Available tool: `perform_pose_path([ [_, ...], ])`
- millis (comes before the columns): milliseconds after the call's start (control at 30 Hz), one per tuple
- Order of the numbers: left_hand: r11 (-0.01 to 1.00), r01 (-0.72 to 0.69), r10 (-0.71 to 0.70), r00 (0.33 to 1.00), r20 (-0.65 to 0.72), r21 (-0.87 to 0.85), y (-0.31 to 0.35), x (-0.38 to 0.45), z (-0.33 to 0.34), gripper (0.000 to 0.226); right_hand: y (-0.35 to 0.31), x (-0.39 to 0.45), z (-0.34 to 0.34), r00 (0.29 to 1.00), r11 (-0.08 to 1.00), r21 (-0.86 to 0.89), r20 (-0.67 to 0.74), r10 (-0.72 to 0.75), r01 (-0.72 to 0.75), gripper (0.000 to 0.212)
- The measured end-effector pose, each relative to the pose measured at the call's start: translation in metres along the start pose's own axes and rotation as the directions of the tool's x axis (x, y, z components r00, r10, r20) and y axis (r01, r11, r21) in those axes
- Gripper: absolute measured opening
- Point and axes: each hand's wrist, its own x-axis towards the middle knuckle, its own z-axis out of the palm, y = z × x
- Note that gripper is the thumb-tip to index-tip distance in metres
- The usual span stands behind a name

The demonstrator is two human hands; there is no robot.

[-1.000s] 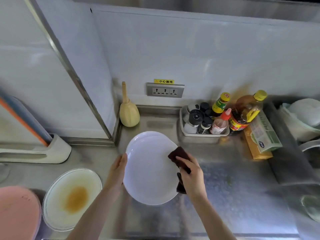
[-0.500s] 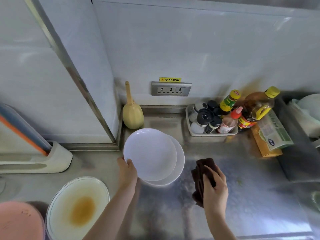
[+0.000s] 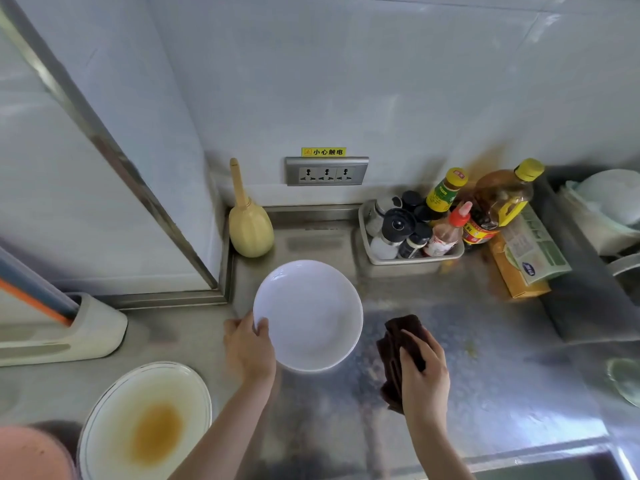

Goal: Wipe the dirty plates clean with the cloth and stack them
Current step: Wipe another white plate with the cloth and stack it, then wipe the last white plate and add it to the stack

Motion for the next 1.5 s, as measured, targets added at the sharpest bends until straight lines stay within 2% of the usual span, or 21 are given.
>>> perform_pose_path([
  [233, 0.999, 0.043, -0.043, 0.999, 0.031, 0.004, -0.005, -0.005, 0.006, 0.024, 0.001, -0.005, -0.006, 0.999, 0.998, -0.059, 0.041, -0.027, 0.030, 0.029],
  [367, 0.997, 0.074, -0.074, 0.997, 0.011, -0.006, -0.006, -0.015, -0.007, 0.037, -0.003, -0.015, -0.010, 0.993, 0.998, -0.045, 0.106, -0.047, 0.052, 0.031],
  [500, 0.995, 0.057, -0.051, 0.996, 0.079, -0.077, -0.026, -0.036, -0.031, 0.021, -0.019, -0.030, -0.006, 0.962, 0.992, -0.020, 0.248, -0.114, 0.123, 0.037],
  [633, 0.993, 0.085, -0.074, 0.989, 0.130, -0.086, -0.057, -0.063, -0.064, 0.011, -0.026, -0.051, 0.004, 0.874, 0.988, -0.024, 0.470, -0.123, 0.152, 0.044],
  [733, 0.976, 0.203, -0.201, 0.979, 0.038, -0.072, -0.087, -0.080, -0.094, 0.006, -0.024, -0.067, 0.013, 0.769, 0.973, -0.059, 0.623, -0.140, 0.225, 0.043],
  [833, 0.931, 0.354, -0.359, 0.932, -0.056, -0.084, -0.123, -0.095, -0.117, 0.022, -0.023, -0.083, 0.026, 0.675, 0.958, -0.086, 0.726, -0.129, 0.274, 0.041],
  [900, 0.901, 0.430, -0.433, 0.898, -0.078, -0.052, -0.142, -0.103, -0.127, 0.035, -0.019, -0.094, 0.037, 0.624, 0.941, -0.106, 0.771, -0.127, 0.322, 0.027],
  [933, 0.884, 0.464, -0.468, 0.880, -0.080, -0.064, -0.151, -0.105, -0.129, 0.042, -0.018, -0.099, 0.043, 0.602, 0.944, -0.103, 0.790, -0.114, 0.314, 0.020],
  [1000, 0.831, 0.535, -0.549, 0.833, -0.066, -0.156, -0.165, -0.103, -0.130, 0.054, -0.020, -0.110, 0.051, 0.580, 0.969, -0.086, 0.812, -0.068, 0.233, 0.024],
  [1100, 0.715, 0.585, -0.629, 0.778, 0.014, -0.383, -0.178, -0.090, -0.129, 0.054, -0.020, -0.123, 0.065, 0.599, 0.996, -0.076, 0.800, 0.030, 0.052, 0.028],
  [1167, 0.648, 0.585, -0.637, 0.767, 0.073, -0.488, -0.177, -0.084, -0.130, 0.041, -0.016, -0.127, 0.073, 0.611, 0.996, -0.083, 0.790, 0.043, 0.038, 0.025],
  [1233, 0.633, 0.575, -0.632, 0.771, 0.082, -0.518, -0.179, -0.079, -0.131, 0.033, -0.008, -0.128, 0.081, 0.634, 0.995, -0.076, 0.773, 0.023, 0.057, 0.046],
  [1333, 0.581, 0.549, -0.630, 0.771, 0.094, -0.600, -0.186, -0.068, -0.130, 0.021, -0.004, -0.133, 0.089, 0.683, 0.993, -0.102, 0.720, 0.119, -0.066, 0.065],
  [1367, 0.559, 0.549, -0.637, 0.764, 0.102, -0.621, -0.185, -0.065, -0.131, 0.018, -0.001, -0.133, 0.092, 0.719, 0.985, -0.141, 0.675, 0.166, -0.095, 0.063],
  [1433, 0.537, 0.544, -0.649, 0.755, 0.096, -0.645, -0.186, -0.062, -0.131, 0.020, 0.002, -0.134, 0.096, 0.779, 0.973, -0.209, 0.591, 0.207, -0.100, 0.043],
  [1500, 0.528, 0.525, -0.643, 0.761, 0.089, -0.667, -0.186, -0.061, -0.130, 0.025, 0.000, -0.139, 0.097, 0.814, 0.975, -0.213, 0.553, 0.178, -0.068, 0.032],
])
